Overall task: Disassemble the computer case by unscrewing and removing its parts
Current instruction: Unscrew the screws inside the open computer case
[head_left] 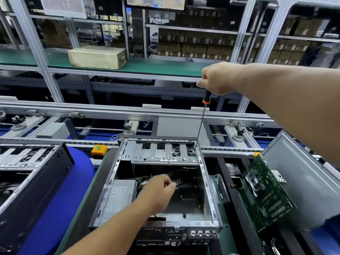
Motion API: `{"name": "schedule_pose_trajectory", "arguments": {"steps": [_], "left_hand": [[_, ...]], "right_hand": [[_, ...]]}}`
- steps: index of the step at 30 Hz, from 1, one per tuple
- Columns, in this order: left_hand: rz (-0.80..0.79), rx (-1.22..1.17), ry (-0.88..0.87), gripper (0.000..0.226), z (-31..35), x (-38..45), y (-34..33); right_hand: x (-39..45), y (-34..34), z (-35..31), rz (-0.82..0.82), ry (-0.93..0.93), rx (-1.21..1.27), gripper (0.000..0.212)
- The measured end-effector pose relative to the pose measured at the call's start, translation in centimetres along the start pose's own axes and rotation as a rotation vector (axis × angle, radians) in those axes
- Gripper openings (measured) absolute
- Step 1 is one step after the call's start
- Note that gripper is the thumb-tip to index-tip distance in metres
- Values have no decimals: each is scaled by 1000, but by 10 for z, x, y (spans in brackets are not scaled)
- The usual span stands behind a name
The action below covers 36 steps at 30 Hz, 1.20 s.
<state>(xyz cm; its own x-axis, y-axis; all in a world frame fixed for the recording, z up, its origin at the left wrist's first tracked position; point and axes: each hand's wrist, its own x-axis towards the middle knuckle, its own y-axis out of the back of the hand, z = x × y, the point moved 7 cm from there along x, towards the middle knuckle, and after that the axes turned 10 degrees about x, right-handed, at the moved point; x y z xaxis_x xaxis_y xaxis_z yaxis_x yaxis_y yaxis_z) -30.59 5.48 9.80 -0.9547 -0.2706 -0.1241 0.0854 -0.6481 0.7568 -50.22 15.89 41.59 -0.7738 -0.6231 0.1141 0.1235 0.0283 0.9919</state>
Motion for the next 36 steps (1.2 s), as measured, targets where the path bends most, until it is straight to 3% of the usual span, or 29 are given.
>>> {"name": "schedule_pose_trajectory", "arguments": {"steps": [7,14,23,27,30,36], "left_hand": [[87,-79,-44,20,44,72,26],[118,-155,-166,28,111,130,56],[154,-80,-250,22,146,156,71],[183,-28,-285,22,152,157,73],[217,39,-279,21,156,157,74],[299,127,-283,24,161,161,76]], "right_hand": [[-3,-1,-4,-74,73,274,8],[-2,-2,5,-165,63,287,29],[5,-7,5,-163,86,389,25],[8,-7,7,-113,84,375,13],[10,-7,11,-26,76,274,34],[14,-9,14,130,83,76,37]]}}
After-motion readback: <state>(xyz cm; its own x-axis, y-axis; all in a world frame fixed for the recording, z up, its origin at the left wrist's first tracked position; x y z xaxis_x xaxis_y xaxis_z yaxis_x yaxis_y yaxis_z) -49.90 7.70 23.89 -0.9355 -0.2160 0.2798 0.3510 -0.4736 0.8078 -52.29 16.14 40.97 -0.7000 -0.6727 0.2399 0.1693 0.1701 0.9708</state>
